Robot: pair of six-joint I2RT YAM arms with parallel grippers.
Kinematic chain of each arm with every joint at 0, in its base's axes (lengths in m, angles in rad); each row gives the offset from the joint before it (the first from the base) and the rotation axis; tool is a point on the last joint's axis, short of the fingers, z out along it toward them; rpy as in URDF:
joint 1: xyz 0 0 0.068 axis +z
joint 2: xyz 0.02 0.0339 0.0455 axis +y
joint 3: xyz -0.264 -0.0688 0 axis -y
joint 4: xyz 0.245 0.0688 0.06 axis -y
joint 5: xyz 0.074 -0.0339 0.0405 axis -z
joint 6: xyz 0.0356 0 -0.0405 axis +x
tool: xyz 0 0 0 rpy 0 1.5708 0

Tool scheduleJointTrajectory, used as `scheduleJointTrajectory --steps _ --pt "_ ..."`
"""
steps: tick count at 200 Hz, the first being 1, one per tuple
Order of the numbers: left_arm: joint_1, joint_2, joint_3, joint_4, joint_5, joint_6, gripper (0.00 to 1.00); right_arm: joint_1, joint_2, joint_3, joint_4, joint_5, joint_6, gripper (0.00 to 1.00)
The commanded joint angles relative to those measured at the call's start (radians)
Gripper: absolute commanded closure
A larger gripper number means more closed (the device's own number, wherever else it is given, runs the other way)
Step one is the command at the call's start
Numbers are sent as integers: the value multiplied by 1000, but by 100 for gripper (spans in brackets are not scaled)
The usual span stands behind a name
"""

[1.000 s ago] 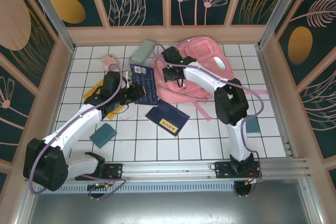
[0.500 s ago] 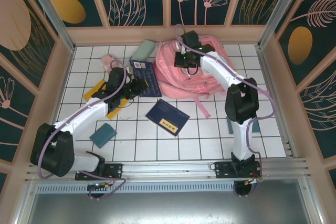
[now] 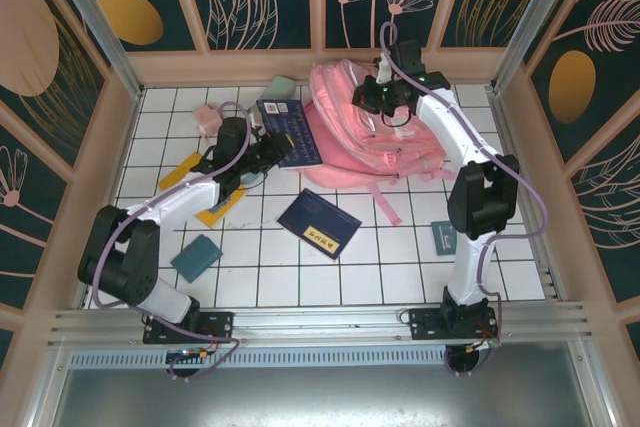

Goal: Pack the student bag

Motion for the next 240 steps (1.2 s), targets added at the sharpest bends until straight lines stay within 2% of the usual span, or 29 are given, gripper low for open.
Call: scheduleJointTrajectory --steps 1,30,60,94,127,192,240 --pt "-35 67 90 162 37 -39 100 -26 -73 52 82 -145 84 100" --pt "-93 183 177 178 -3 -43 100 -50 -82 73 96 -209 136 100" --pt "-140 298 234 271 -10 -99 100 -84 -98 71 131 -266 201 100" --pt "-188 429 343 290 -56 -138 100 -107 -112 69 152 -300 244 100" --pt "-216 542 414 413 -80 -225 100 -121 -118 69 165 -315 271 100" --pt "-293 778 746 246 -116 -219 100 -134 -122 67 173 -334 282 100" --pt "-313 946 1037 -6 -158 -146 99 -147 -123 65 176 -342 288 100"
